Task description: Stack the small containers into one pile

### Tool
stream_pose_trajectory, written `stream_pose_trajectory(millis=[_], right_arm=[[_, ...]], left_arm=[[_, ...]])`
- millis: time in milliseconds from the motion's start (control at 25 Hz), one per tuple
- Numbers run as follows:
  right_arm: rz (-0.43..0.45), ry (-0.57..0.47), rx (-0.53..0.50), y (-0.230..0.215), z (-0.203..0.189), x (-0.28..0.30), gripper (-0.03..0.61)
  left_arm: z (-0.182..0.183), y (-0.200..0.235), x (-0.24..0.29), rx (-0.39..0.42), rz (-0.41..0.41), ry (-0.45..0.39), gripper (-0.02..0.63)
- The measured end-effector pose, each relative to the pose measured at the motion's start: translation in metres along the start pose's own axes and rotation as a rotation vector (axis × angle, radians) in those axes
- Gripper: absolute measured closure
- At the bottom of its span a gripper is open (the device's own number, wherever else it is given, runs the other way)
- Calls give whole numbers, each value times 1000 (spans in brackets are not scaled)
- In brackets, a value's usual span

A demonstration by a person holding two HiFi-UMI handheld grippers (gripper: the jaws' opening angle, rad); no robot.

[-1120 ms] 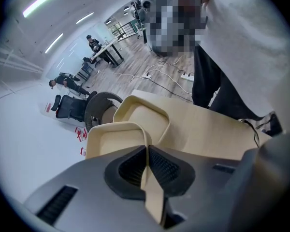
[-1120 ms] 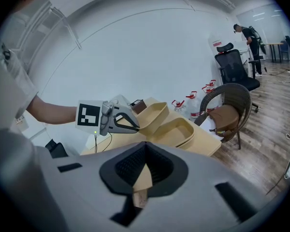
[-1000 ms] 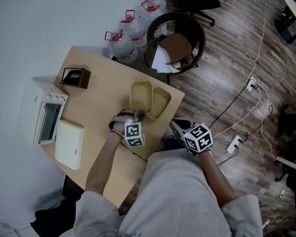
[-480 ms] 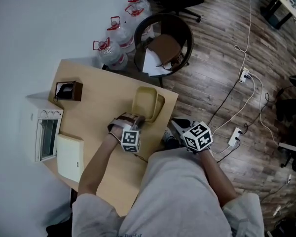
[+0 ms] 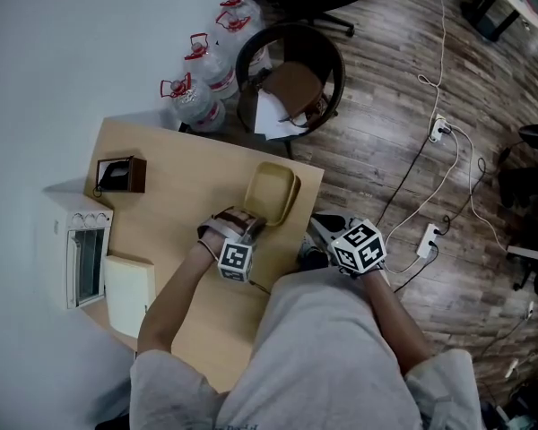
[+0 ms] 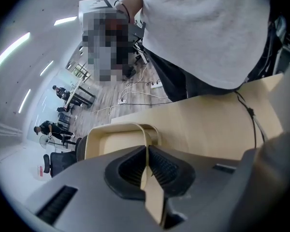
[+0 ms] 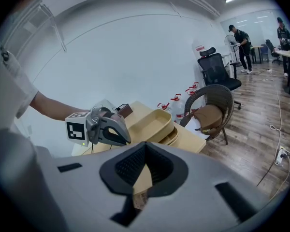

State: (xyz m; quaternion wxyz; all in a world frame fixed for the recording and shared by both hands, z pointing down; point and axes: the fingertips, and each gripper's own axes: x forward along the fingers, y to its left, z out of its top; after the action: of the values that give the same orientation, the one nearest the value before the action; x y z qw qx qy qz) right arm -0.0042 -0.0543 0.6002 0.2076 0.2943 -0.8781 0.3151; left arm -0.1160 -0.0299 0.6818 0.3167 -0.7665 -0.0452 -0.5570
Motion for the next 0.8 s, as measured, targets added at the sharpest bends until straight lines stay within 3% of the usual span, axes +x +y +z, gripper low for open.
stream_pose_trajectory(millis=[440, 800], right_arm=[[-6, 26, -1, 3, -5, 7, 572], [-9, 27, 9, 0, -9, 4, 572]], left_arm=[[5, 3, 3, 91, 16, -24, 595], [4, -9, 6, 82, -12, -60, 594]])
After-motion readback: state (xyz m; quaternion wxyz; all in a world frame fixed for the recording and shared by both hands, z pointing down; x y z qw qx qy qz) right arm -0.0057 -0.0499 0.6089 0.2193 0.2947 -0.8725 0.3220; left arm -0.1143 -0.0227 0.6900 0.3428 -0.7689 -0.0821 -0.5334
